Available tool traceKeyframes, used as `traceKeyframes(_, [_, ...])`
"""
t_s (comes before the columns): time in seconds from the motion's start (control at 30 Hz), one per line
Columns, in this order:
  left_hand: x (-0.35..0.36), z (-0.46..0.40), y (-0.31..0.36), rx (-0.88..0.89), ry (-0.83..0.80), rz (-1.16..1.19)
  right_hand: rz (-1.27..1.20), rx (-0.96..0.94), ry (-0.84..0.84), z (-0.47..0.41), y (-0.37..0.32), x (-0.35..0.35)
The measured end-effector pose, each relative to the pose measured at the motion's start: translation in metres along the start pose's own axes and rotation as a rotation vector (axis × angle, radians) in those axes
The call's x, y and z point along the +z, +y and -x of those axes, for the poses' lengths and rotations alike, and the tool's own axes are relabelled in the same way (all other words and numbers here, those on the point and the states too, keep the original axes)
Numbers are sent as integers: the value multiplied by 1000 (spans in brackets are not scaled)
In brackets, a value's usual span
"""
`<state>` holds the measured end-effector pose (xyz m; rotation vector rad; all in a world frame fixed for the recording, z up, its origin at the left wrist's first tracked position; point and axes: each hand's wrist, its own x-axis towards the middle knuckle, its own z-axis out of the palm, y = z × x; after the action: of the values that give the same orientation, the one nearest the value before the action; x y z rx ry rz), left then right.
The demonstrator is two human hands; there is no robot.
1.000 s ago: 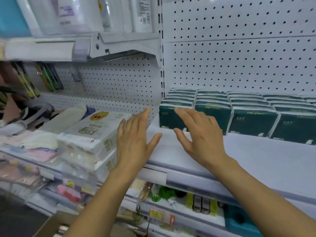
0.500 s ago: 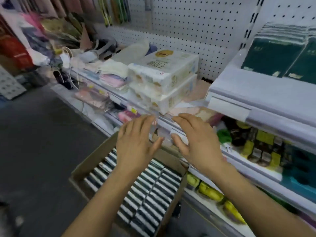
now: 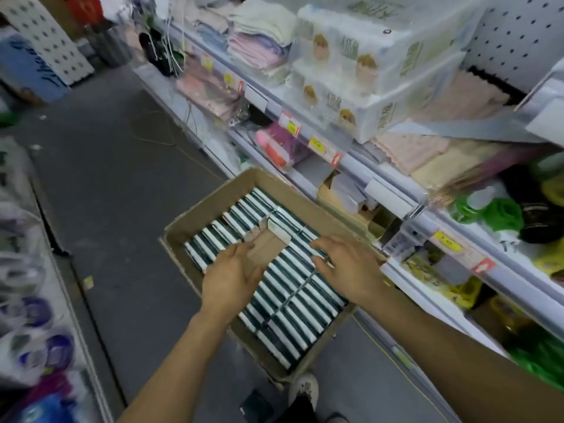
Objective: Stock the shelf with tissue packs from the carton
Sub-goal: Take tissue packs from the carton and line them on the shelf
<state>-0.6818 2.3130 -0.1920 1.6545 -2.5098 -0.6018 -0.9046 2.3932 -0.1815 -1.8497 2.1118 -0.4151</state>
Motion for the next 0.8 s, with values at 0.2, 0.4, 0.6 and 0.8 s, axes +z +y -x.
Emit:
traceKeyframes(0.2, [53,-22,-49,-235,-108,101,-43,51,-156,-41,24,78])
traceKeyframes(0.4, [106,-66,-84,-508,-130,244,-40,70,-200,-91,41,141])
traceKeyframes(0.6, [154,-99,-111,-688,-110,199,35,61,-209,-140,54,186])
traceKeyframes(0.8, [172,-108,-116,-762,-43,119,240,87,-107,-179,64,217])
